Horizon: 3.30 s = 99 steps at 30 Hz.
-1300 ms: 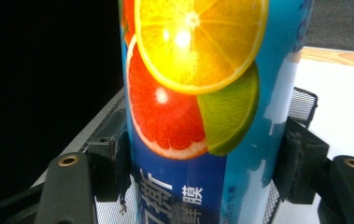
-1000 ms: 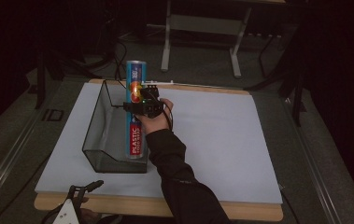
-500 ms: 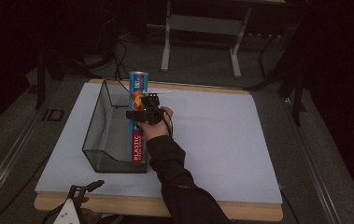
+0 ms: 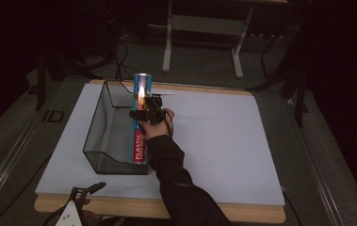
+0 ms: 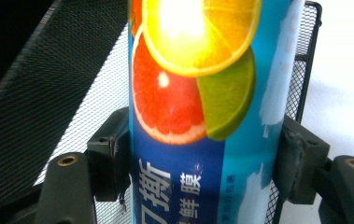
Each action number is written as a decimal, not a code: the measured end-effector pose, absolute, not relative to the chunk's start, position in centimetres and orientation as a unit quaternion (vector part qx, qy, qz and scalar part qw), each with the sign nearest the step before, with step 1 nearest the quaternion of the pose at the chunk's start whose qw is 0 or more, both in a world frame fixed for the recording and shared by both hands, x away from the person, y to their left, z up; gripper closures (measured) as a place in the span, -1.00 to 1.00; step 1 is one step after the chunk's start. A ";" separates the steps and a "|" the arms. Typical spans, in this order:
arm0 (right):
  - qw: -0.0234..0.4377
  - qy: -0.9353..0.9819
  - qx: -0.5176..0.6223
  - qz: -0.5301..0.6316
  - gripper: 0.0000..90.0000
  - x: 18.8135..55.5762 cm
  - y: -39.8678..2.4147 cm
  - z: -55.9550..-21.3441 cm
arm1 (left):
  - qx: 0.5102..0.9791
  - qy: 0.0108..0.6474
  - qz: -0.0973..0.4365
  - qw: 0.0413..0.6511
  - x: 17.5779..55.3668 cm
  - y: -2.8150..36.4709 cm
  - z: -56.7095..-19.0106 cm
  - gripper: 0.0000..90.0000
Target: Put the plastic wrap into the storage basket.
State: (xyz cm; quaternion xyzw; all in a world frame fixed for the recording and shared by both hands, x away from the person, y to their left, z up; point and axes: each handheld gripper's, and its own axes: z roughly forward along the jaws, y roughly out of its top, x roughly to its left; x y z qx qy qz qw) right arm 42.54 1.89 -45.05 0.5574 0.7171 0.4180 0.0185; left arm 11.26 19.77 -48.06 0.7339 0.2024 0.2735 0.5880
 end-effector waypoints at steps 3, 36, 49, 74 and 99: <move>0.023 0.714 0.568 0.410 -0.31 42.9 2.4 -46.1 | 0.735 0.201 0.274 0.587 11.2 19.8 -48.1 -1.00; 0.081 0.737 0.523 0.421 -0.64 42.5 0.9 -46.0 | 0.740 0.200 0.267 0.584 11.3 19.6 -48.2 -1.00; 0.115 0.779 0.461 0.408 -0.67 40.7 -3.7 -45.0 | 0.744 0.202 0.265 0.579 11.4 19.5 -48.3 -1.00; 0.139 0.792 0.426 0.415 -0.69 36.5 -14.2 -44.1 | 0.746 0.205 0.265 0.575 11.5 19.2 -48.4 -1.00; 0.149 0.804 0.424 0.388 -0.69 32.1 -20.6 -46.8 | 0.749 0.205 0.264 0.572 11.5 19.1 -48.5 -1.00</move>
